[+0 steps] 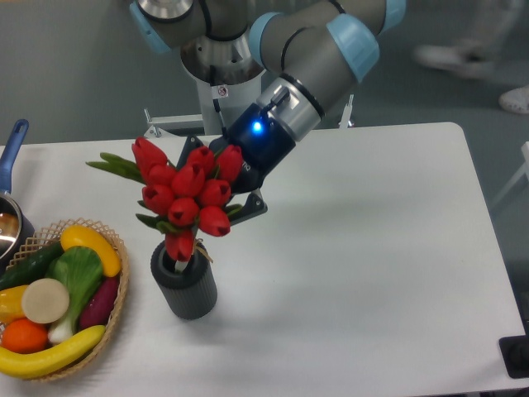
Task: Pick up the flowers from the vase
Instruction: 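Lift the gripped tulips up out of the grey vase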
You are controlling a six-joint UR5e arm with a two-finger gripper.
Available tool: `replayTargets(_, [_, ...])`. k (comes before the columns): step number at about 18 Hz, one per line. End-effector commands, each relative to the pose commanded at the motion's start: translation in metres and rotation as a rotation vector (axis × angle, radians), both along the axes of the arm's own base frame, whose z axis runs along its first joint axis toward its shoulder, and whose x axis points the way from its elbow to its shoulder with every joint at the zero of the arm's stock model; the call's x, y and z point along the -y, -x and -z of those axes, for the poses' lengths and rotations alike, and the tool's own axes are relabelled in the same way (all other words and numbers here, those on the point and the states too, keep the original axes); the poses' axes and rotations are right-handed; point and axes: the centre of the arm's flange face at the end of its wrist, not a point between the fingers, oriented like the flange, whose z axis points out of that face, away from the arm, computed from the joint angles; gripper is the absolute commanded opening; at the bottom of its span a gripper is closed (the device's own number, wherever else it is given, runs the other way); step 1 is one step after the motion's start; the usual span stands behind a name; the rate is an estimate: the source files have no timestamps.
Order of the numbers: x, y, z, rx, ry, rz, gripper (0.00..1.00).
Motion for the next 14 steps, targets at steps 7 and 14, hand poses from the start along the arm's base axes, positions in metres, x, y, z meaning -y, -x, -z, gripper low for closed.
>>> replayTargets(7, [0.020, 0.004, -0.018, -0.017, 0.034, -0.077, 0.35])
replayTargets(14, [0.073, 0.077, -0.010, -0.026, 0.033, -0.220, 0.35])
